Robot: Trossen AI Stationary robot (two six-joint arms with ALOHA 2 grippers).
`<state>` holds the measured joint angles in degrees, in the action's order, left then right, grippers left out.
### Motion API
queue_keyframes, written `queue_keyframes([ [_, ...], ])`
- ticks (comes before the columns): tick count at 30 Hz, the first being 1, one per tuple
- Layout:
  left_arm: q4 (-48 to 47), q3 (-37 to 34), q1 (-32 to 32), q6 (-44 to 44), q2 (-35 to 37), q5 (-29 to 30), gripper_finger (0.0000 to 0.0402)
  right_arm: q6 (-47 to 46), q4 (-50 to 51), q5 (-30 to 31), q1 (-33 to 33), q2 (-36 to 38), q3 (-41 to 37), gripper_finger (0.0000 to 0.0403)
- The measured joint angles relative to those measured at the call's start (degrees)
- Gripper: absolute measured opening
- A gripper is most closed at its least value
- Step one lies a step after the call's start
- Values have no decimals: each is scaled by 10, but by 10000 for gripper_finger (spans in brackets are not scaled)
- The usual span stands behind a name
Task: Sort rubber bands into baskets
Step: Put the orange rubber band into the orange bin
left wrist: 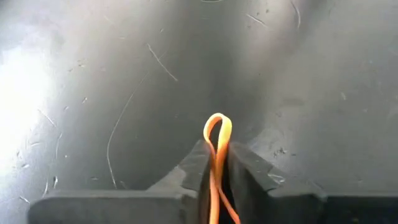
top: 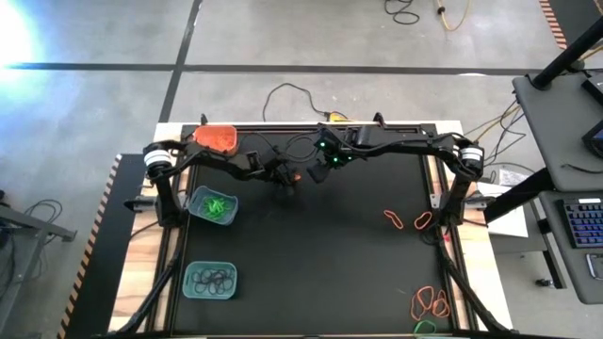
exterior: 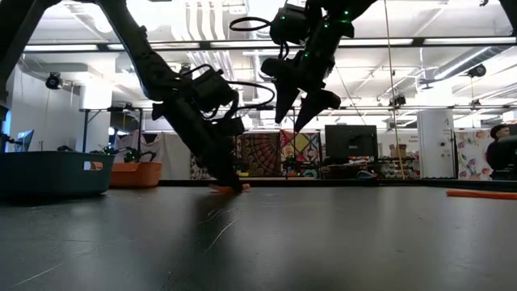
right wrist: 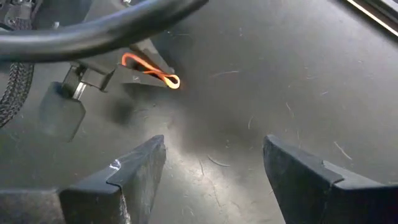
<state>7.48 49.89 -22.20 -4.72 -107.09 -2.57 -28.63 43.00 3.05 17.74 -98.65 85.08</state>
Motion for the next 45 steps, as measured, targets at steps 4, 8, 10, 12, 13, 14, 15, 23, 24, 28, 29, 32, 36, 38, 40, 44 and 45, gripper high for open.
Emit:
queue_keyframes([
  [4, -2, 1, 0, 40, 3, 1, 5, 6, 0, 0, 0, 0, 0, 260],
  [8, -26, -2, -3, 80, 24, 7, 2, 14, 15, 0, 0, 6, -1, 258],
  [10, -44, -4, -8, 82, 47, 8, 1, 16, 26, 0, 0, 16, -1, 255],
  [12, -58, -4, -17, 76, 81, 8, 1, 18, 39, 1, 0, 28, -1, 251],
  [13, -66, -3, -23, 72, 98, 8, 1, 21, 42, 2, 0, 35, -1, 250],
  [14, -78, -3, -31, 69, 115, 12, 1, 23, 46, 5, 1, 41, -1, 248],
  [15, -92, -3, -40, 65, 131, 24, 1, 23, 52, 10, 0, 47, -1, 247],
  [23, -202, -8, -170, 65, 243, 211, 0, 23, 66, 35, 0, 89, -1, 242],
  [24, -214, -8, -192, 73, 250, 254, 0, 23, 65, 38, 0, 91, -1, 242],
  [28, -261, -9, -265, 61, 253, 321, 0, 26, 64, 52, 0, 94, -1, 240],
  [29, -271, -9, -277, 61, 253, 321, 0, 27, 64, 55, 0, 92, -1, 239],
  [32, -323, 2, -305, 91, 249, 313, 0, 27, 64, 60, 1, 88, -1, 238],
  [36, -344, 5, -324, 111, 228, 252, 0, 27, 61, 61, 1, 86, -1, 238],
  [38, -333, 4, -324, 116, 213, 240, 0, 25, 59, 61, 1, 86, -1, 238],
  [40, -318, 4, -324, 117, 195, 238, 0, 22, 59, 61, 0, 86, -1, 238],
  [44, -307, 4, -326, 123, 159, 225, 0, 13, 60, 59, -2, 86, -1, 237],
  [45, -313, 4, -328, 132, 152, 225, 0, 8, 61, 57, -2, 86, -1, 237],
])
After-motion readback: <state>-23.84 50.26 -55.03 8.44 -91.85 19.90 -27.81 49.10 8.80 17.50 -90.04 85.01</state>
